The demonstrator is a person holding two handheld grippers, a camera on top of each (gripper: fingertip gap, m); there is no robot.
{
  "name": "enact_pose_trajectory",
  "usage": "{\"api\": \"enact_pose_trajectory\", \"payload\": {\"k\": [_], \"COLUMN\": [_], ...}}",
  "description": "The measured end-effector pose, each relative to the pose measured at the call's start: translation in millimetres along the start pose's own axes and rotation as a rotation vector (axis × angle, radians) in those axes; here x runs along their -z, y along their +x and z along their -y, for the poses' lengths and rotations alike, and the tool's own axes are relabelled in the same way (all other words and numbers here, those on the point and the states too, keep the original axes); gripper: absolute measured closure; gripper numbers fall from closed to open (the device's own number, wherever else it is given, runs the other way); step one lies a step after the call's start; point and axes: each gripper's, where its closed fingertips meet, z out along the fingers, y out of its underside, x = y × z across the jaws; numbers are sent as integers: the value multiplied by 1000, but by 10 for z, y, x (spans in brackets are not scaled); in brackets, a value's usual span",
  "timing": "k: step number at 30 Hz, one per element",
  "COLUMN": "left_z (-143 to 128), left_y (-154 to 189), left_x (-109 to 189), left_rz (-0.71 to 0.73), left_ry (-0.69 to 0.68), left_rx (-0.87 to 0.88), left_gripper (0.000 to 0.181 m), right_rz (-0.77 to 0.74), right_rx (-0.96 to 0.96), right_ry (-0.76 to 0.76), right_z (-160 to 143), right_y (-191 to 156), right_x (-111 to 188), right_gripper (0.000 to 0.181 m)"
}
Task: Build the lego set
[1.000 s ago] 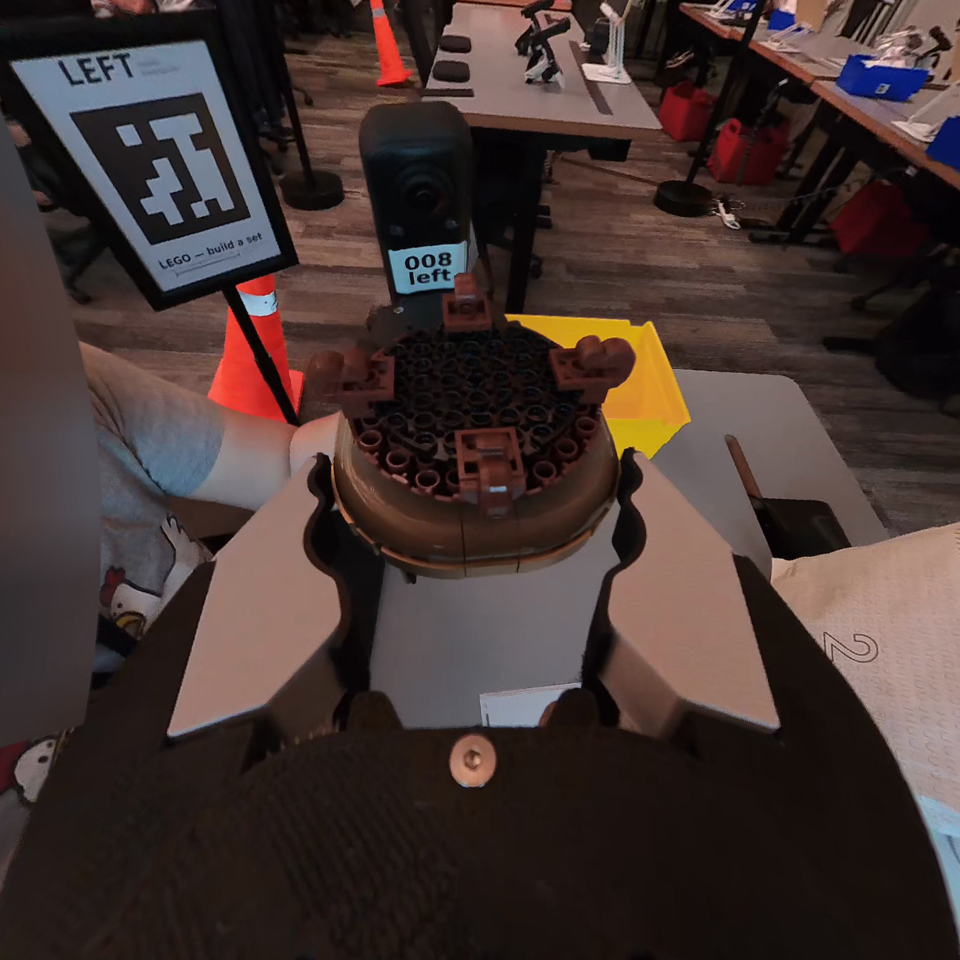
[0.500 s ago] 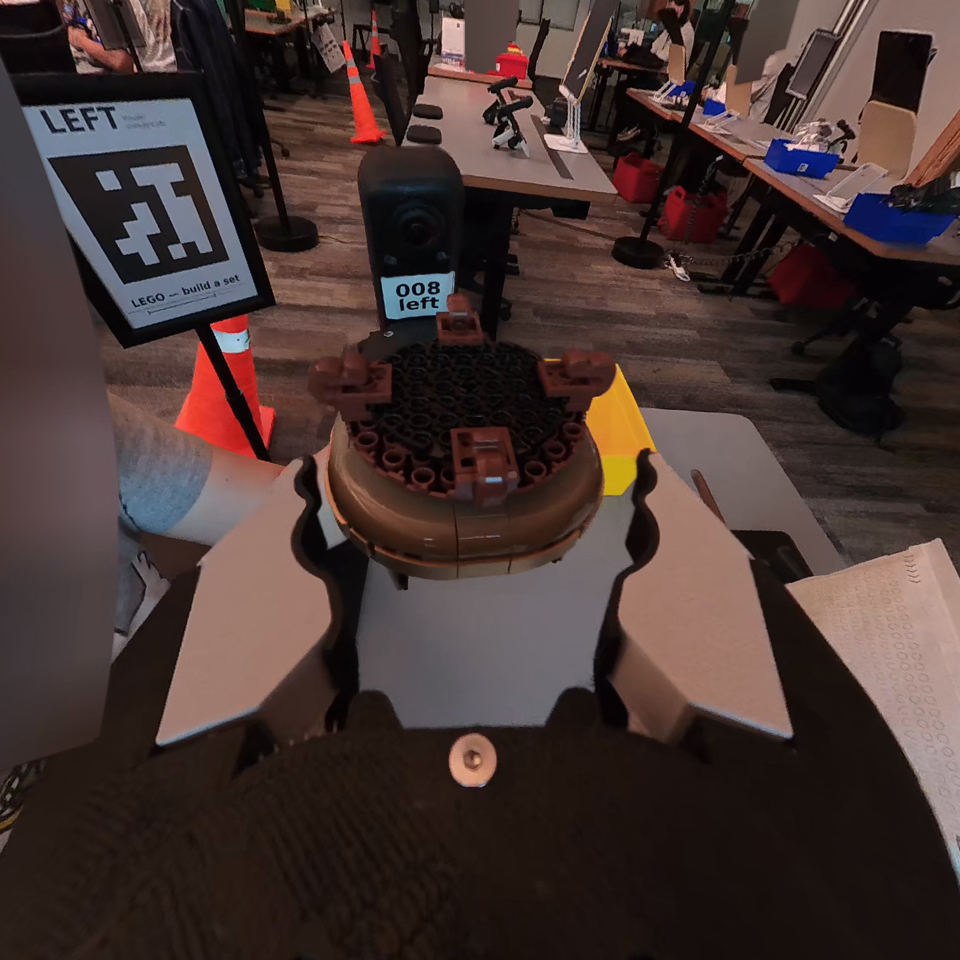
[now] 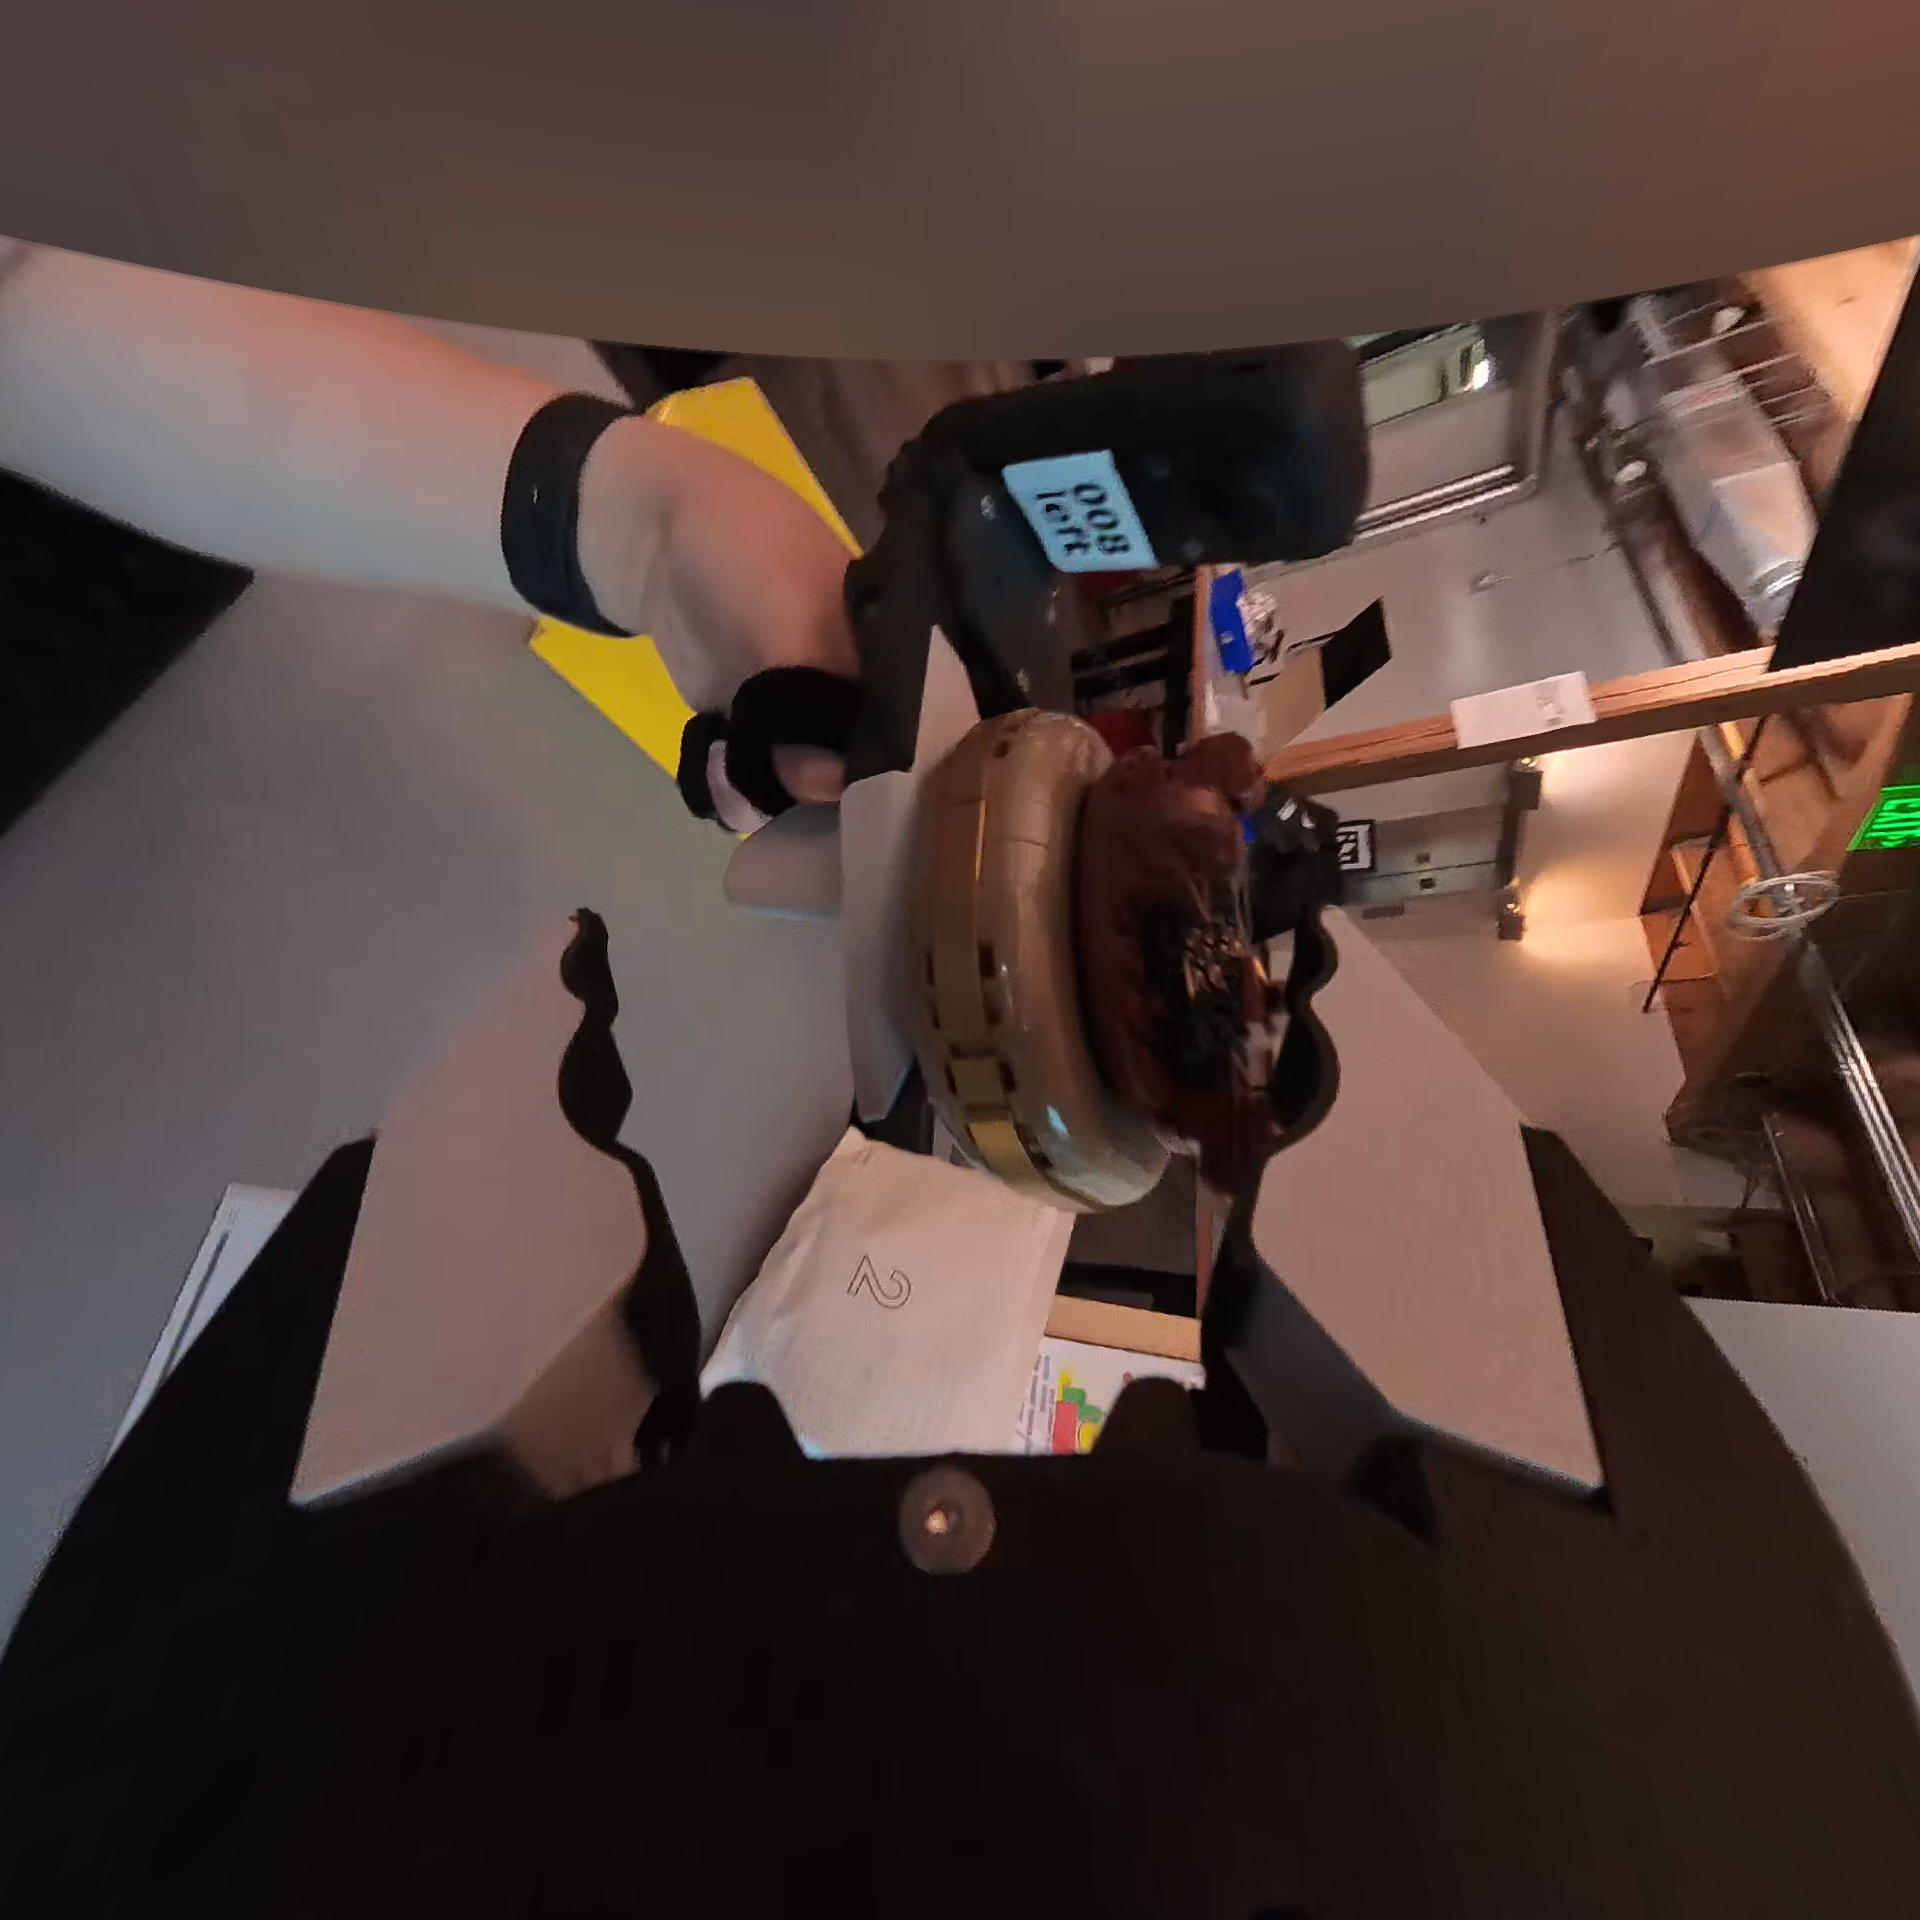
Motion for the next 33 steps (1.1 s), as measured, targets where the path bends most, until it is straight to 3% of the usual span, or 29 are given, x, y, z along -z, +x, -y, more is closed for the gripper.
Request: {"api": "enact_pose_trajectory", "payload": {"k": [14,33], "left_z": [-12,-66], "left_y": [0,-33], "left_x": [9,-19], "left_rz": [4,20], "left_ry": [-6,-33], "left_rx": [-4,-19], "left_gripper": [127,129], "right_rz": [-8,36], "right_rx": [184,248], "right_ry": [-247,-339], "right_z": [-231,-323], "right_y": [36,-10], "right_x": [-210,-223], "right_gripper": [50,65]}}
